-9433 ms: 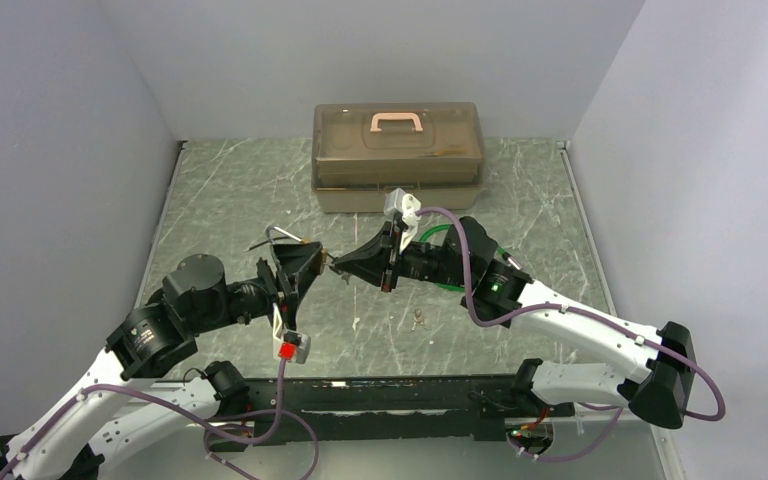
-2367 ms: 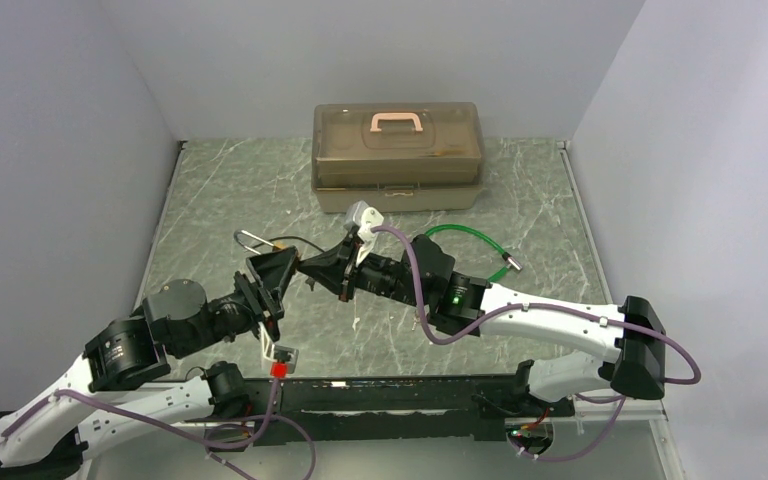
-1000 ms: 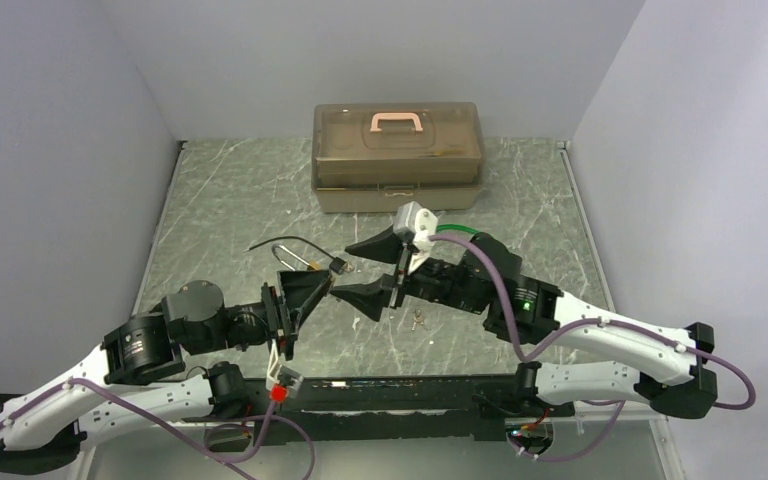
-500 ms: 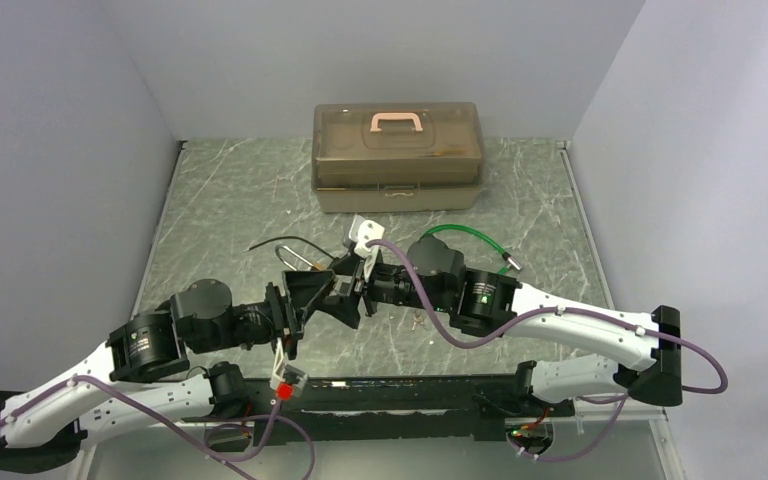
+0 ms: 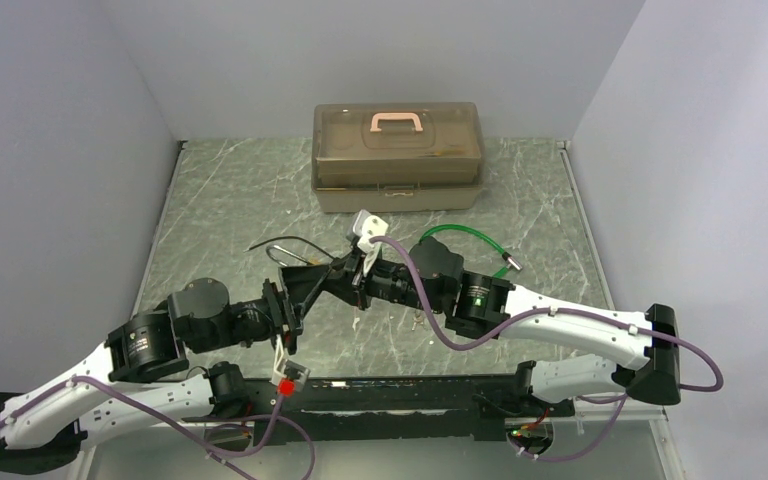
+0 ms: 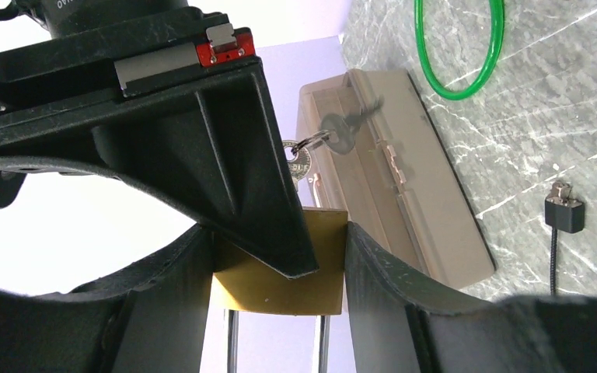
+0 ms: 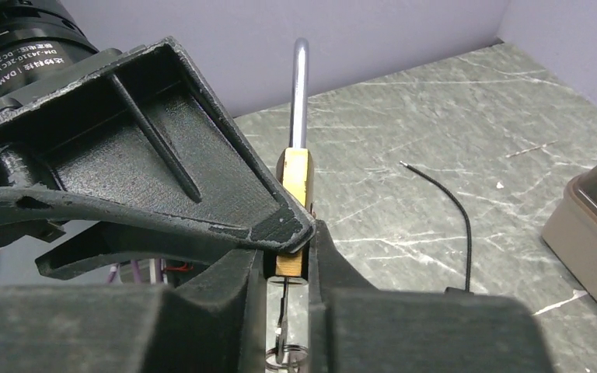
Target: Unlock with the key
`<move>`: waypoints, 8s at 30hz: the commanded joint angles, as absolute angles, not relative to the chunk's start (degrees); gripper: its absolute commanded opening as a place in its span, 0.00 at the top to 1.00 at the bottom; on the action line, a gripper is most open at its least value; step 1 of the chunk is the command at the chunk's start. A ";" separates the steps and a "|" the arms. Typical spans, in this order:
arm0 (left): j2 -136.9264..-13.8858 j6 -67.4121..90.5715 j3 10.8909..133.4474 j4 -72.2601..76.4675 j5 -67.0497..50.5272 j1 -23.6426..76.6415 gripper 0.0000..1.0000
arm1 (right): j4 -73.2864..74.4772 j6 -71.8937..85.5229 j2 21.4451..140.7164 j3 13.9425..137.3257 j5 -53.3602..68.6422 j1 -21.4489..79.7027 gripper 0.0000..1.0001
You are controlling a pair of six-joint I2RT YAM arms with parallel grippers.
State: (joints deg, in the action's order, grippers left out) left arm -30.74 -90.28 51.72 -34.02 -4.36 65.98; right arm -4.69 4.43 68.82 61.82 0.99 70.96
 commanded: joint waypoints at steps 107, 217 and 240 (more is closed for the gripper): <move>-45.41 -25.90 71.94 -54.24 -49.23 36.49 1.00 | 17.86 -0.51 59.48 69.08 28.93 63.08 0.68; -46.92 -25.17 73.51 -54.33 -54.20 35.69 1.00 | 18.12 -1.64 68.49 72.58 35.44 63.50 1.00; -47.74 -36.92 78.40 -61.86 -48.06 36.34 1.00 | 22.34 -2.76 59.59 73.78 24.00 63.21 0.41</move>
State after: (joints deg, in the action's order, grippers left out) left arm -48.73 -34.70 75.64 -65.08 -46.46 36.12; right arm 22.55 -0.62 61.91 70.28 25.52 64.55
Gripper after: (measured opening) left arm 0.247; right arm 0.580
